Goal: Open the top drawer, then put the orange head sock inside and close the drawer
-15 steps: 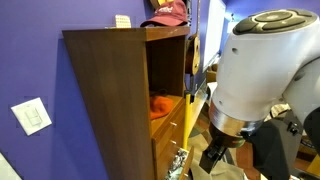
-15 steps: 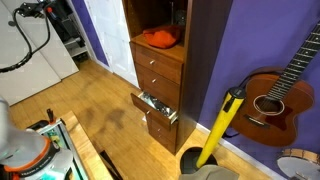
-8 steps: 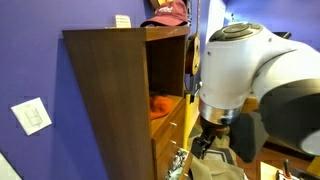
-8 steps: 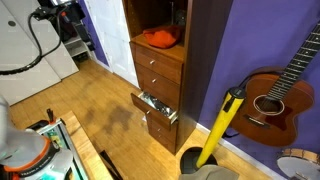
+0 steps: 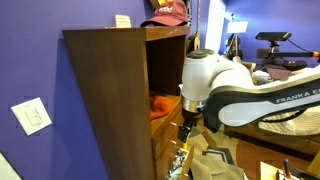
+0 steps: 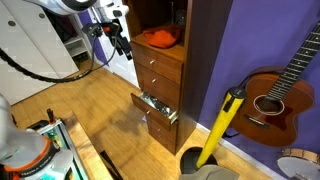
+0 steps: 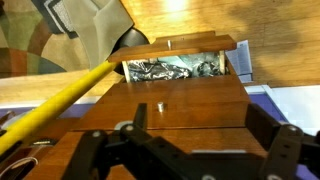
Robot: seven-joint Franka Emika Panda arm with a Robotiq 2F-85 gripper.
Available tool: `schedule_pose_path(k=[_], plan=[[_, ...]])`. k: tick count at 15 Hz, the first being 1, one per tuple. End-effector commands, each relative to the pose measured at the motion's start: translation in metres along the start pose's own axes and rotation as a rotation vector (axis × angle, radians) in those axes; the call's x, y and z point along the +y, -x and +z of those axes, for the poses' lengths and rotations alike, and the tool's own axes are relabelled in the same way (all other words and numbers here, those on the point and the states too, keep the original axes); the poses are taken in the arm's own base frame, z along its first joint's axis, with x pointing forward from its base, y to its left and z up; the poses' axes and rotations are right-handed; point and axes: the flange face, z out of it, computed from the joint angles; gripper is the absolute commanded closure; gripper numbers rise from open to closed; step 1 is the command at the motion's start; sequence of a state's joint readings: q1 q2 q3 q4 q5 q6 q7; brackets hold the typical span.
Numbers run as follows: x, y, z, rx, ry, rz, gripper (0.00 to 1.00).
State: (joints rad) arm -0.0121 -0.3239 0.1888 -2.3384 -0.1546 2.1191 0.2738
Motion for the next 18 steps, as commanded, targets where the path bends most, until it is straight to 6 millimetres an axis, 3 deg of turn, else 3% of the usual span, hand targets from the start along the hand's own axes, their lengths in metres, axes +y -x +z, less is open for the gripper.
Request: schedule_pose_path(k=[1, 2, 3, 6, 9, 18], plan=[[0.024, -0.020, 0.033, 0.049, -0.055, -0.068, 0.00], [0.031, -0.024, 0.040, 0.057, -0.076, -0.048, 0.00], [0.023, -0.020, 0.025, 0.046, -0.044, -0.041, 0.00], [0.034, -0.027, 0.040, 0.049, -0.059, -0.038, 0.00], [0.031, -0.027, 0.039, 0.050, -0.060, -0.041, 0.00], [0.053, -0.031, 0.054, 0.118, -0.069, -0.044, 0.00]])
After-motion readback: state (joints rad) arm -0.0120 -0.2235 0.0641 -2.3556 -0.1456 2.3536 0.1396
